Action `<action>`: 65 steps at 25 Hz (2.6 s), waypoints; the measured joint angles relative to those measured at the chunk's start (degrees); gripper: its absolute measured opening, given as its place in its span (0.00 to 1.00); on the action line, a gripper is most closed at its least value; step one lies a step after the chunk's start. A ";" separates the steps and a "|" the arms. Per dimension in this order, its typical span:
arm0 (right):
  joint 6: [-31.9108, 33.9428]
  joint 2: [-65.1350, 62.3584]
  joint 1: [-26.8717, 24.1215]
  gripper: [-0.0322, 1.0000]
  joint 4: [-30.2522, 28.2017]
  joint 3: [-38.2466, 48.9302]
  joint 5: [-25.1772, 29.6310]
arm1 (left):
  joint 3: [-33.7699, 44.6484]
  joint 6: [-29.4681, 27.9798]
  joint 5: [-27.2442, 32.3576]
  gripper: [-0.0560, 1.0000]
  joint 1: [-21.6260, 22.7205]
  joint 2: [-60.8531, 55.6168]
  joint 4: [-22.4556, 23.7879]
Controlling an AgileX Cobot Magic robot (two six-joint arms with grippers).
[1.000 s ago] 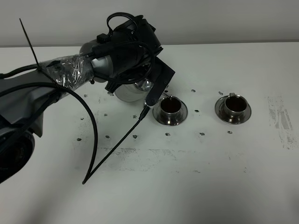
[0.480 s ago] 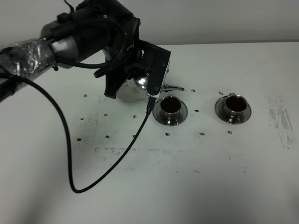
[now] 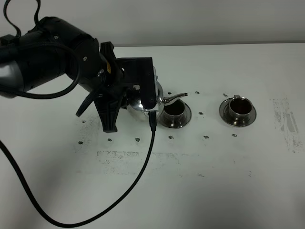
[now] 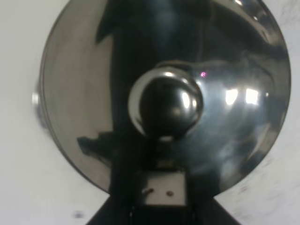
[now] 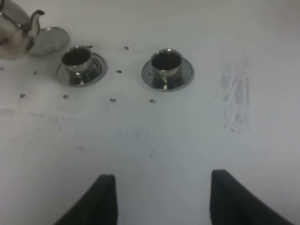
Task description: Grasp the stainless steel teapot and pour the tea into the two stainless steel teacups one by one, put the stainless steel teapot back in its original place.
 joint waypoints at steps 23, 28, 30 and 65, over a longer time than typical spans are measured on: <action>0.01 0.00 0.00 0.45 0.00 0.00 0.00 | 19.87 -10.50 -19.26 0.24 2.16 0.27 -7.43; 0.01 0.00 0.00 0.45 0.00 0.00 0.00 | 20.12 -10.73 -19.47 0.24 2.16 1.94 -8.09; 0.01 0.00 0.00 0.45 0.00 0.00 0.00 | 20.05 -11.20 -19.16 0.24 2.22 1.46 -8.15; 0.01 0.00 0.00 0.45 0.05 0.00 0.00 | -30.69 -37.83 10.50 0.24 10.22 27.75 -3.84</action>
